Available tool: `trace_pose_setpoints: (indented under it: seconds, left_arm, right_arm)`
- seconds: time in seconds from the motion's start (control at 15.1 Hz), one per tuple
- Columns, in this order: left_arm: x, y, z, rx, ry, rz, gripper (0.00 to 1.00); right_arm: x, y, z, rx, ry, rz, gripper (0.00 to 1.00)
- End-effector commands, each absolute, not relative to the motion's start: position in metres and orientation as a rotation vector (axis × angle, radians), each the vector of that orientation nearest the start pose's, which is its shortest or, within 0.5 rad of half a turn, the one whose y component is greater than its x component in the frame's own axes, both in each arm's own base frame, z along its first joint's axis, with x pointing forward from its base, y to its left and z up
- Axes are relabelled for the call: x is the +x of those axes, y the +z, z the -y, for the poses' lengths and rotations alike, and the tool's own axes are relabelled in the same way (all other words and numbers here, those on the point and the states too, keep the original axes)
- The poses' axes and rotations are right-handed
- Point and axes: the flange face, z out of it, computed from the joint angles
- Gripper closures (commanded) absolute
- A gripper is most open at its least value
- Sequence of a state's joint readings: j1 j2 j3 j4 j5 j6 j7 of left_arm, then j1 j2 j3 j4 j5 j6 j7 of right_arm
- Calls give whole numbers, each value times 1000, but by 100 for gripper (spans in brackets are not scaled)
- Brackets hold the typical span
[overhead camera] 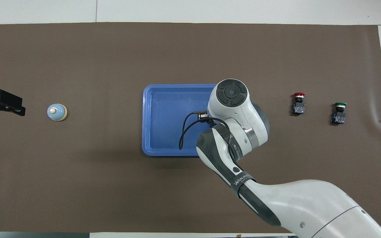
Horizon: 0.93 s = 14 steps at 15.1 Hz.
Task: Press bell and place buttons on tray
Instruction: 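Withdraw the right gripper from the tray toward the remaining buttons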
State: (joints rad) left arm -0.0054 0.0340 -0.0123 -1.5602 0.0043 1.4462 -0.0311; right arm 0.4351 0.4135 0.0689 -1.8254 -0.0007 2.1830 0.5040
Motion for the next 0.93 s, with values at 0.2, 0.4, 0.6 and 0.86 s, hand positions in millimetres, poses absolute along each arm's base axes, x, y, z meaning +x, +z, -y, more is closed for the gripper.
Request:
trace_pose_setpoints:
  seconds: [0.2, 0.4, 0.6, 0.86]
  left_arm:
    - [544, 604, 8, -3129, 243, 38, 0]
    - [545, 604, 8, -3130, 243, 41, 0]
    - [545, 604, 8, -3130, 243, 41, 0]
    - [545, 604, 8, -3130, 243, 41, 0]
  right_arm:
    - [574, 364, -266, -3149, 88, -140, 0]
    - [599, 407, -194, -3137, 66, -249, 0]
    - [616, 414, -116, -3140, 58, -258, 0]
    - [613, 393, -32, -3146, 110, -259, 0]
